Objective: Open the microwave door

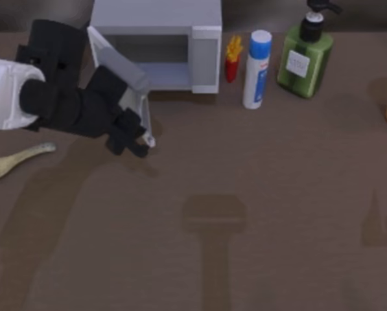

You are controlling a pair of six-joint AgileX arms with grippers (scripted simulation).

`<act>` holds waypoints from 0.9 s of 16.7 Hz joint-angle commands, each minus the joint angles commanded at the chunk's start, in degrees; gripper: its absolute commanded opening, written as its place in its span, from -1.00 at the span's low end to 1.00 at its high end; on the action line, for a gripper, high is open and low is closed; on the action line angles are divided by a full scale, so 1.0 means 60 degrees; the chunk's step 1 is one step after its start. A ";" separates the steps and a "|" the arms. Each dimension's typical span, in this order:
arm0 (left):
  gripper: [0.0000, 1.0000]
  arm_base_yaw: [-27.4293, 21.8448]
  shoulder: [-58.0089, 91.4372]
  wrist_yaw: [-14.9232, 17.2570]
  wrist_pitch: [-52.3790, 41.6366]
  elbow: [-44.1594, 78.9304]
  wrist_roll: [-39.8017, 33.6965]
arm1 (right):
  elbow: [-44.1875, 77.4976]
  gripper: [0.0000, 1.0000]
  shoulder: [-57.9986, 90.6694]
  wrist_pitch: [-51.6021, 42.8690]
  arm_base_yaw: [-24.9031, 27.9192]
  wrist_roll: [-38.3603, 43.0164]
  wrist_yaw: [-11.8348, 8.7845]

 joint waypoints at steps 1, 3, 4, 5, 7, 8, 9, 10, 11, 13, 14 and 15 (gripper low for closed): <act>-1.00 0.0000 0.0000 0.0000 0.0000 0.0000 0.0000 | 0.0000 1.00 0.0000 0.0000 0.0000 0.0000 0.0000; -1.00 0.0000 0.0000 0.0000 0.0000 0.0000 0.0000 | 0.0000 1.00 0.0000 0.0000 0.0000 0.0000 0.0000; -1.00 0.0000 0.0000 0.0000 0.0000 0.0000 0.0000 | 0.0000 1.00 0.0000 0.0000 0.0000 0.0000 0.0000; -1.00 0.0000 0.0000 0.0000 0.0000 0.0000 0.0000 | 0.0000 1.00 0.0000 0.0000 0.0000 0.0000 0.0000; -1.00 0.0000 0.0000 0.0000 0.0000 0.0000 0.0000 | 0.0000 1.00 0.0000 0.0000 0.0000 0.0000 0.0000; -1.00 0.0000 0.0000 0.0000 0.0000 0.0000 0.0000 | 0.0000 1.00 0.0000 0.0000 0.0000 0.0000 0.0000; -1.00 0.0000 0.0000 0.0000 0.0000 0.0000 0.0000 | 0.0000 1.00 0.0000 0.0000 0.0000 0.0000 0.0000; -1.00 0.0000 0.0000 0.0000 0.0000 0.0000 0.0000 | 0.0000 1.00 0.0000 0.0000 0.0000 0.0000 0.0000; -1.00 -0.0062 0.0000 0.0061 -0.0007 -0.0029 -0.0037 | 0.0000 1.00 0.0000 0.0000 0.0000 0.0000 0.0000; -1.00 -0.0009 0.0008 0.0119 -0.0062 -0.0029 0.0070 | 0.0000 1.00 0.0000 0.0000 0.0000 0.0000 0.0000; -1.00 0.0039 0.0007 0.0182 -0.0112 -0.0024 0.0191 | 0.0000 1.00 0.0000 0.0000 0.0000 0.0000 0.0000; -1.00 0.0091 0.0003 0.0245 -0.0159 -0.0017 0.0309 | 0.0000 1.00 0.0000 0.0000 0.0000 0.0000 0.0000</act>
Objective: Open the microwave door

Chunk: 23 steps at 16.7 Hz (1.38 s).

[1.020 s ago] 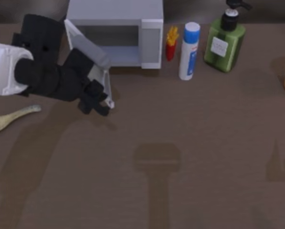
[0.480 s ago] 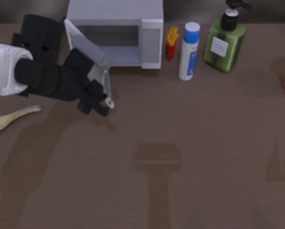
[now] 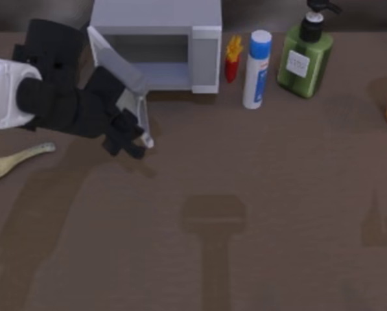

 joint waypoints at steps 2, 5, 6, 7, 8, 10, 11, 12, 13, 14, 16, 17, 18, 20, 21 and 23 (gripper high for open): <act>-1.00 0.0101 -0.0022 0.0125 -0.0074 0.0025 0.0208 | 0.0000 1.00 0.0000 0.0000 0.0000 0.0000 0.0000; -1.00 0.0269 -0.0036 0.0325 -0.0230 0.0034 0.0564 | 0.0000 1.00 0.0000 0.0000 0.0000 0.0000 0.0000; -1.00 0.0297 -0.0039 0.0360 -0.0258 0.0034 0.0626 | 0.0000 1.00 0.0000 0.0000 0.0000 0.0000 0.0000; -1.00 0.0297 -0.0039 0.0361 -0.0258 0.0034 0.0627 | 0.0000 1.00 0.0000 0.0000 0.0000 0.0000 0.0000; -1.00 0.0297 -0.0039 0.0361 -0.0258 0.0034 0.0627 | 0.0000 1.00 0.0000 0.0000 0.0000 0.0000 0.0000; -1.00 0.0297 -0.0039 0.0361 -0.0258 0.0034 0.0627 | 0.0000 1.00 0.0000 0.0000 0.0000 0.0000 0.0000; -1.00 0.0297 -0.0039 0.0361 -0.0258 0.0034 0.0627 | 0.0000 1.00 0.0000 0.0000 0.0000 0.0000 0.0000; -1.00 0.0297 -0.0039 0.0361 -0.0258 0.0034 0.0627 | 0.0000 1.00 0.0000 0.0000 0.0000 0.0000 0.0000; -1.00 0.0297 -0.0039 0.0361 -0.0258 0.0034 0.0627 | 0.0000 1.00 0.0000 0.0000 0.0000 0.0000 0.0000; -1.00 0.0297 -0.0039 0.0361 -0.0258 0.0034 0.0627 | 0.0000 1.00 0.0000 0.0000 0.0000 0.0000 0.0000; -1.00 0.0297 -0.0039 0.0361 -0.0258 0.0034 0.0627 | 0.0000 1.00 0.0000 0.0000 0.0000 0.0000 0.0000; -1.00 0.0297 -0.0039 0.0361 -0.0258 0.0034 0.0627 | 0.0000 1.00 0.0000 0.0000 0.0000 0.0000 0.0000; -1.00 0.0297 -0.0039 0.0361 -0.0258 0.0034 0.0627 | 0.0000 1.00 0.0000 0.0000 0.0000 0.0000 0.0000; -1.00 0.0297 -0.0039 0.0361 -0.0258 0.0034 0.0627 | 0.0000 1.00 0.0000 0.0000 0.0000 0.0000 0.0000; -1.00 0.0297 -0.0039 0.0361 -0.0258 0.0034 0.0627 | 0.0000 1.00 0.0000 0.0000 0.0000 0.0000 0.0000; -1.00 0.0297 -0.0039 0.0361 -0.0258 0.0034 0.0627 | 0.0000 1.00 0.0000 0.0000 0.0000 0.0000 0.0000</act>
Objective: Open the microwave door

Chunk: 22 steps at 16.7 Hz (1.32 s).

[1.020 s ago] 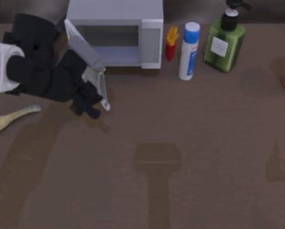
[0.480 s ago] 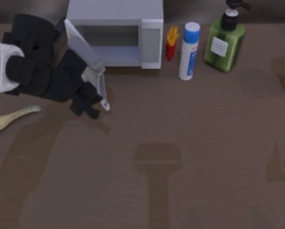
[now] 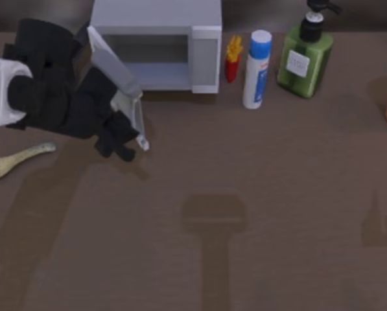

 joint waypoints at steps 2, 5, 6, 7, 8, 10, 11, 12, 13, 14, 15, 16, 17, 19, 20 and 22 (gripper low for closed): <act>-1.00 0.0000 0.0000 0.0000 0.0000 0.0000 0.0000 | 0.0000 1.00 0.0000 0.0000 0.0000 0.0000 0.0000; -1.00 0.0000 0.0000 0.0000 0.0000 0.0000 0.0000 | 0.0000 1.00 0.0000 0.0000 0.0000 0.0000 0.0000; -1.00 0.0000 0.0000 0.0000 0.0000 0.0000 0.0000 | 0.0000 1.00 0.0000 0.0000 0.0000 0.0000 0.0000; -1.00 0.0000 0.0000 0.0000 0.0000 0.0000 0.0000 | 0.0000 1.00 0.0000 0.0000 0.0000 0.0000 0.0000; -1.00 -0.0054 -0.0004 0.0053 -0.0009 -0.0035 -0.0031 | 0.0000 1.00 0.0000 0.0000 0.0000 0.0000 0.0000; -1.00 -0.0002 0.0027 0.0111 -0.0084 -0.0026 0.0081 | 0.0000 1.00 0.0000 0.0000 0.0000 0.0000 0.0000; -1.00 0.0049 0.0040 0.0172 -0.0154 -0.0010 0.0214 | 0.0000 1.00 0.0000 0.0000 0.0000 0.0000 0.0000; -1.00 0.0100 0.0042 0.0237 -0.0214 0.0015 0.0351 | 0.0000 1.00 0.0000 0.0000 0.0000 0.0000 0.0000; -1.00 0.0161 0.0040 0.0306 -0.0267 0.0045 0.0476 | 0.0000 1.00 0.0000 0.0000 0.0000 0.0000 0.0000; -1.00 0.0219 0.0025 0.0378 -0.0315 0.0079 0.0603 | 0.0000 1.00 0.0000 0.0000 0.0000 0.0000 0.0000; -1.00 0.0273 0.0016 0.0454 -0.0376 0.0108 0.0758 | 0.0000 1.00 0.0000 0.0000 0.0000 0.0000 0.0000; -1.00 0.0341 0.0027 0.0525 -0.0456 0.0120 0.0899 | 0.0000 1.00 0.0000 0.0000 0.0000 0.0000 0.0000; -1.00 0.0395 0.0035 0.0580 -0.0526 0.0121 0.1002 | 0.0000 1.00 0.0000 0.0000 0.0000 0.0000 0.0000; -1.00 0.0418 0.0035 0.0606 -0.0558 0.0120 0.1058 | 0.0000 1.00 0.0000 0.0000 0.0000 0.0000 0.0000; -1.00 0.0418 0.0035 0.0606 -0.0558 0.0120 0.1058 | 0.0000 1.00 0.0000 0.0000 0.0000 0.0000 0.0000; -1.00 0.0418 0.0035 0.0606 -0.0558 0.0120 0.1058 | 0.0000 1.00 0.0000 0.0000 0.0000 0.0000 0.0000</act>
